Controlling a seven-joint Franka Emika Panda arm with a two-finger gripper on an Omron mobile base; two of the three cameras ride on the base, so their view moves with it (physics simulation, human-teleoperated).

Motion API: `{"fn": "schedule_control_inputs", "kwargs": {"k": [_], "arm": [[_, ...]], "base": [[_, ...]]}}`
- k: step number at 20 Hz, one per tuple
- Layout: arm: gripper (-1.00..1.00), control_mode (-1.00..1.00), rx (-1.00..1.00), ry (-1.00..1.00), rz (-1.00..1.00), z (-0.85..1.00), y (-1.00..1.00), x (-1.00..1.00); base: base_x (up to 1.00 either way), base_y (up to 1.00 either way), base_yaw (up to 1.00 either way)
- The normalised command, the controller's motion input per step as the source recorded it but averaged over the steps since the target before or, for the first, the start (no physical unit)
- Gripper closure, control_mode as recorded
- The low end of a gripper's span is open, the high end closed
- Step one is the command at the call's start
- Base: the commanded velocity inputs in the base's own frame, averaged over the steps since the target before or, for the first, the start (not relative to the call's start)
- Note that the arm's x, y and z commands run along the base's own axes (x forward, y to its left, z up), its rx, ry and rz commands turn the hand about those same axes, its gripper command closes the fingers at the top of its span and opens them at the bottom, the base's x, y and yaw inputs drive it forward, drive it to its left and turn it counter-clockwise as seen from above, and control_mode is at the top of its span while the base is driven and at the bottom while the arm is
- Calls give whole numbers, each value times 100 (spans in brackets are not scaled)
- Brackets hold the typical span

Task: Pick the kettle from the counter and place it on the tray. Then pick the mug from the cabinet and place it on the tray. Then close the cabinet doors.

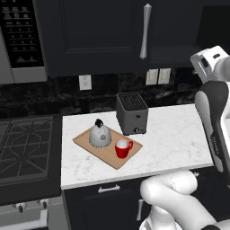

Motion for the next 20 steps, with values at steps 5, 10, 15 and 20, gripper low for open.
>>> {"fn": "schedule_control_inputs", "kwargs": {"k": [5,10,15,20], "arm": [[-100,-100,0,0,-31,0,-83,-16],[-100,-100,0,0,-33,0,-88,-21],[-100,-100,0,0,-36,0,-85,-25],[-100,-100,0,0,-30,0,-85,-37]], "base": [[0,0,0],[0,0,0],[0,0,0],[0,0,0]]}}
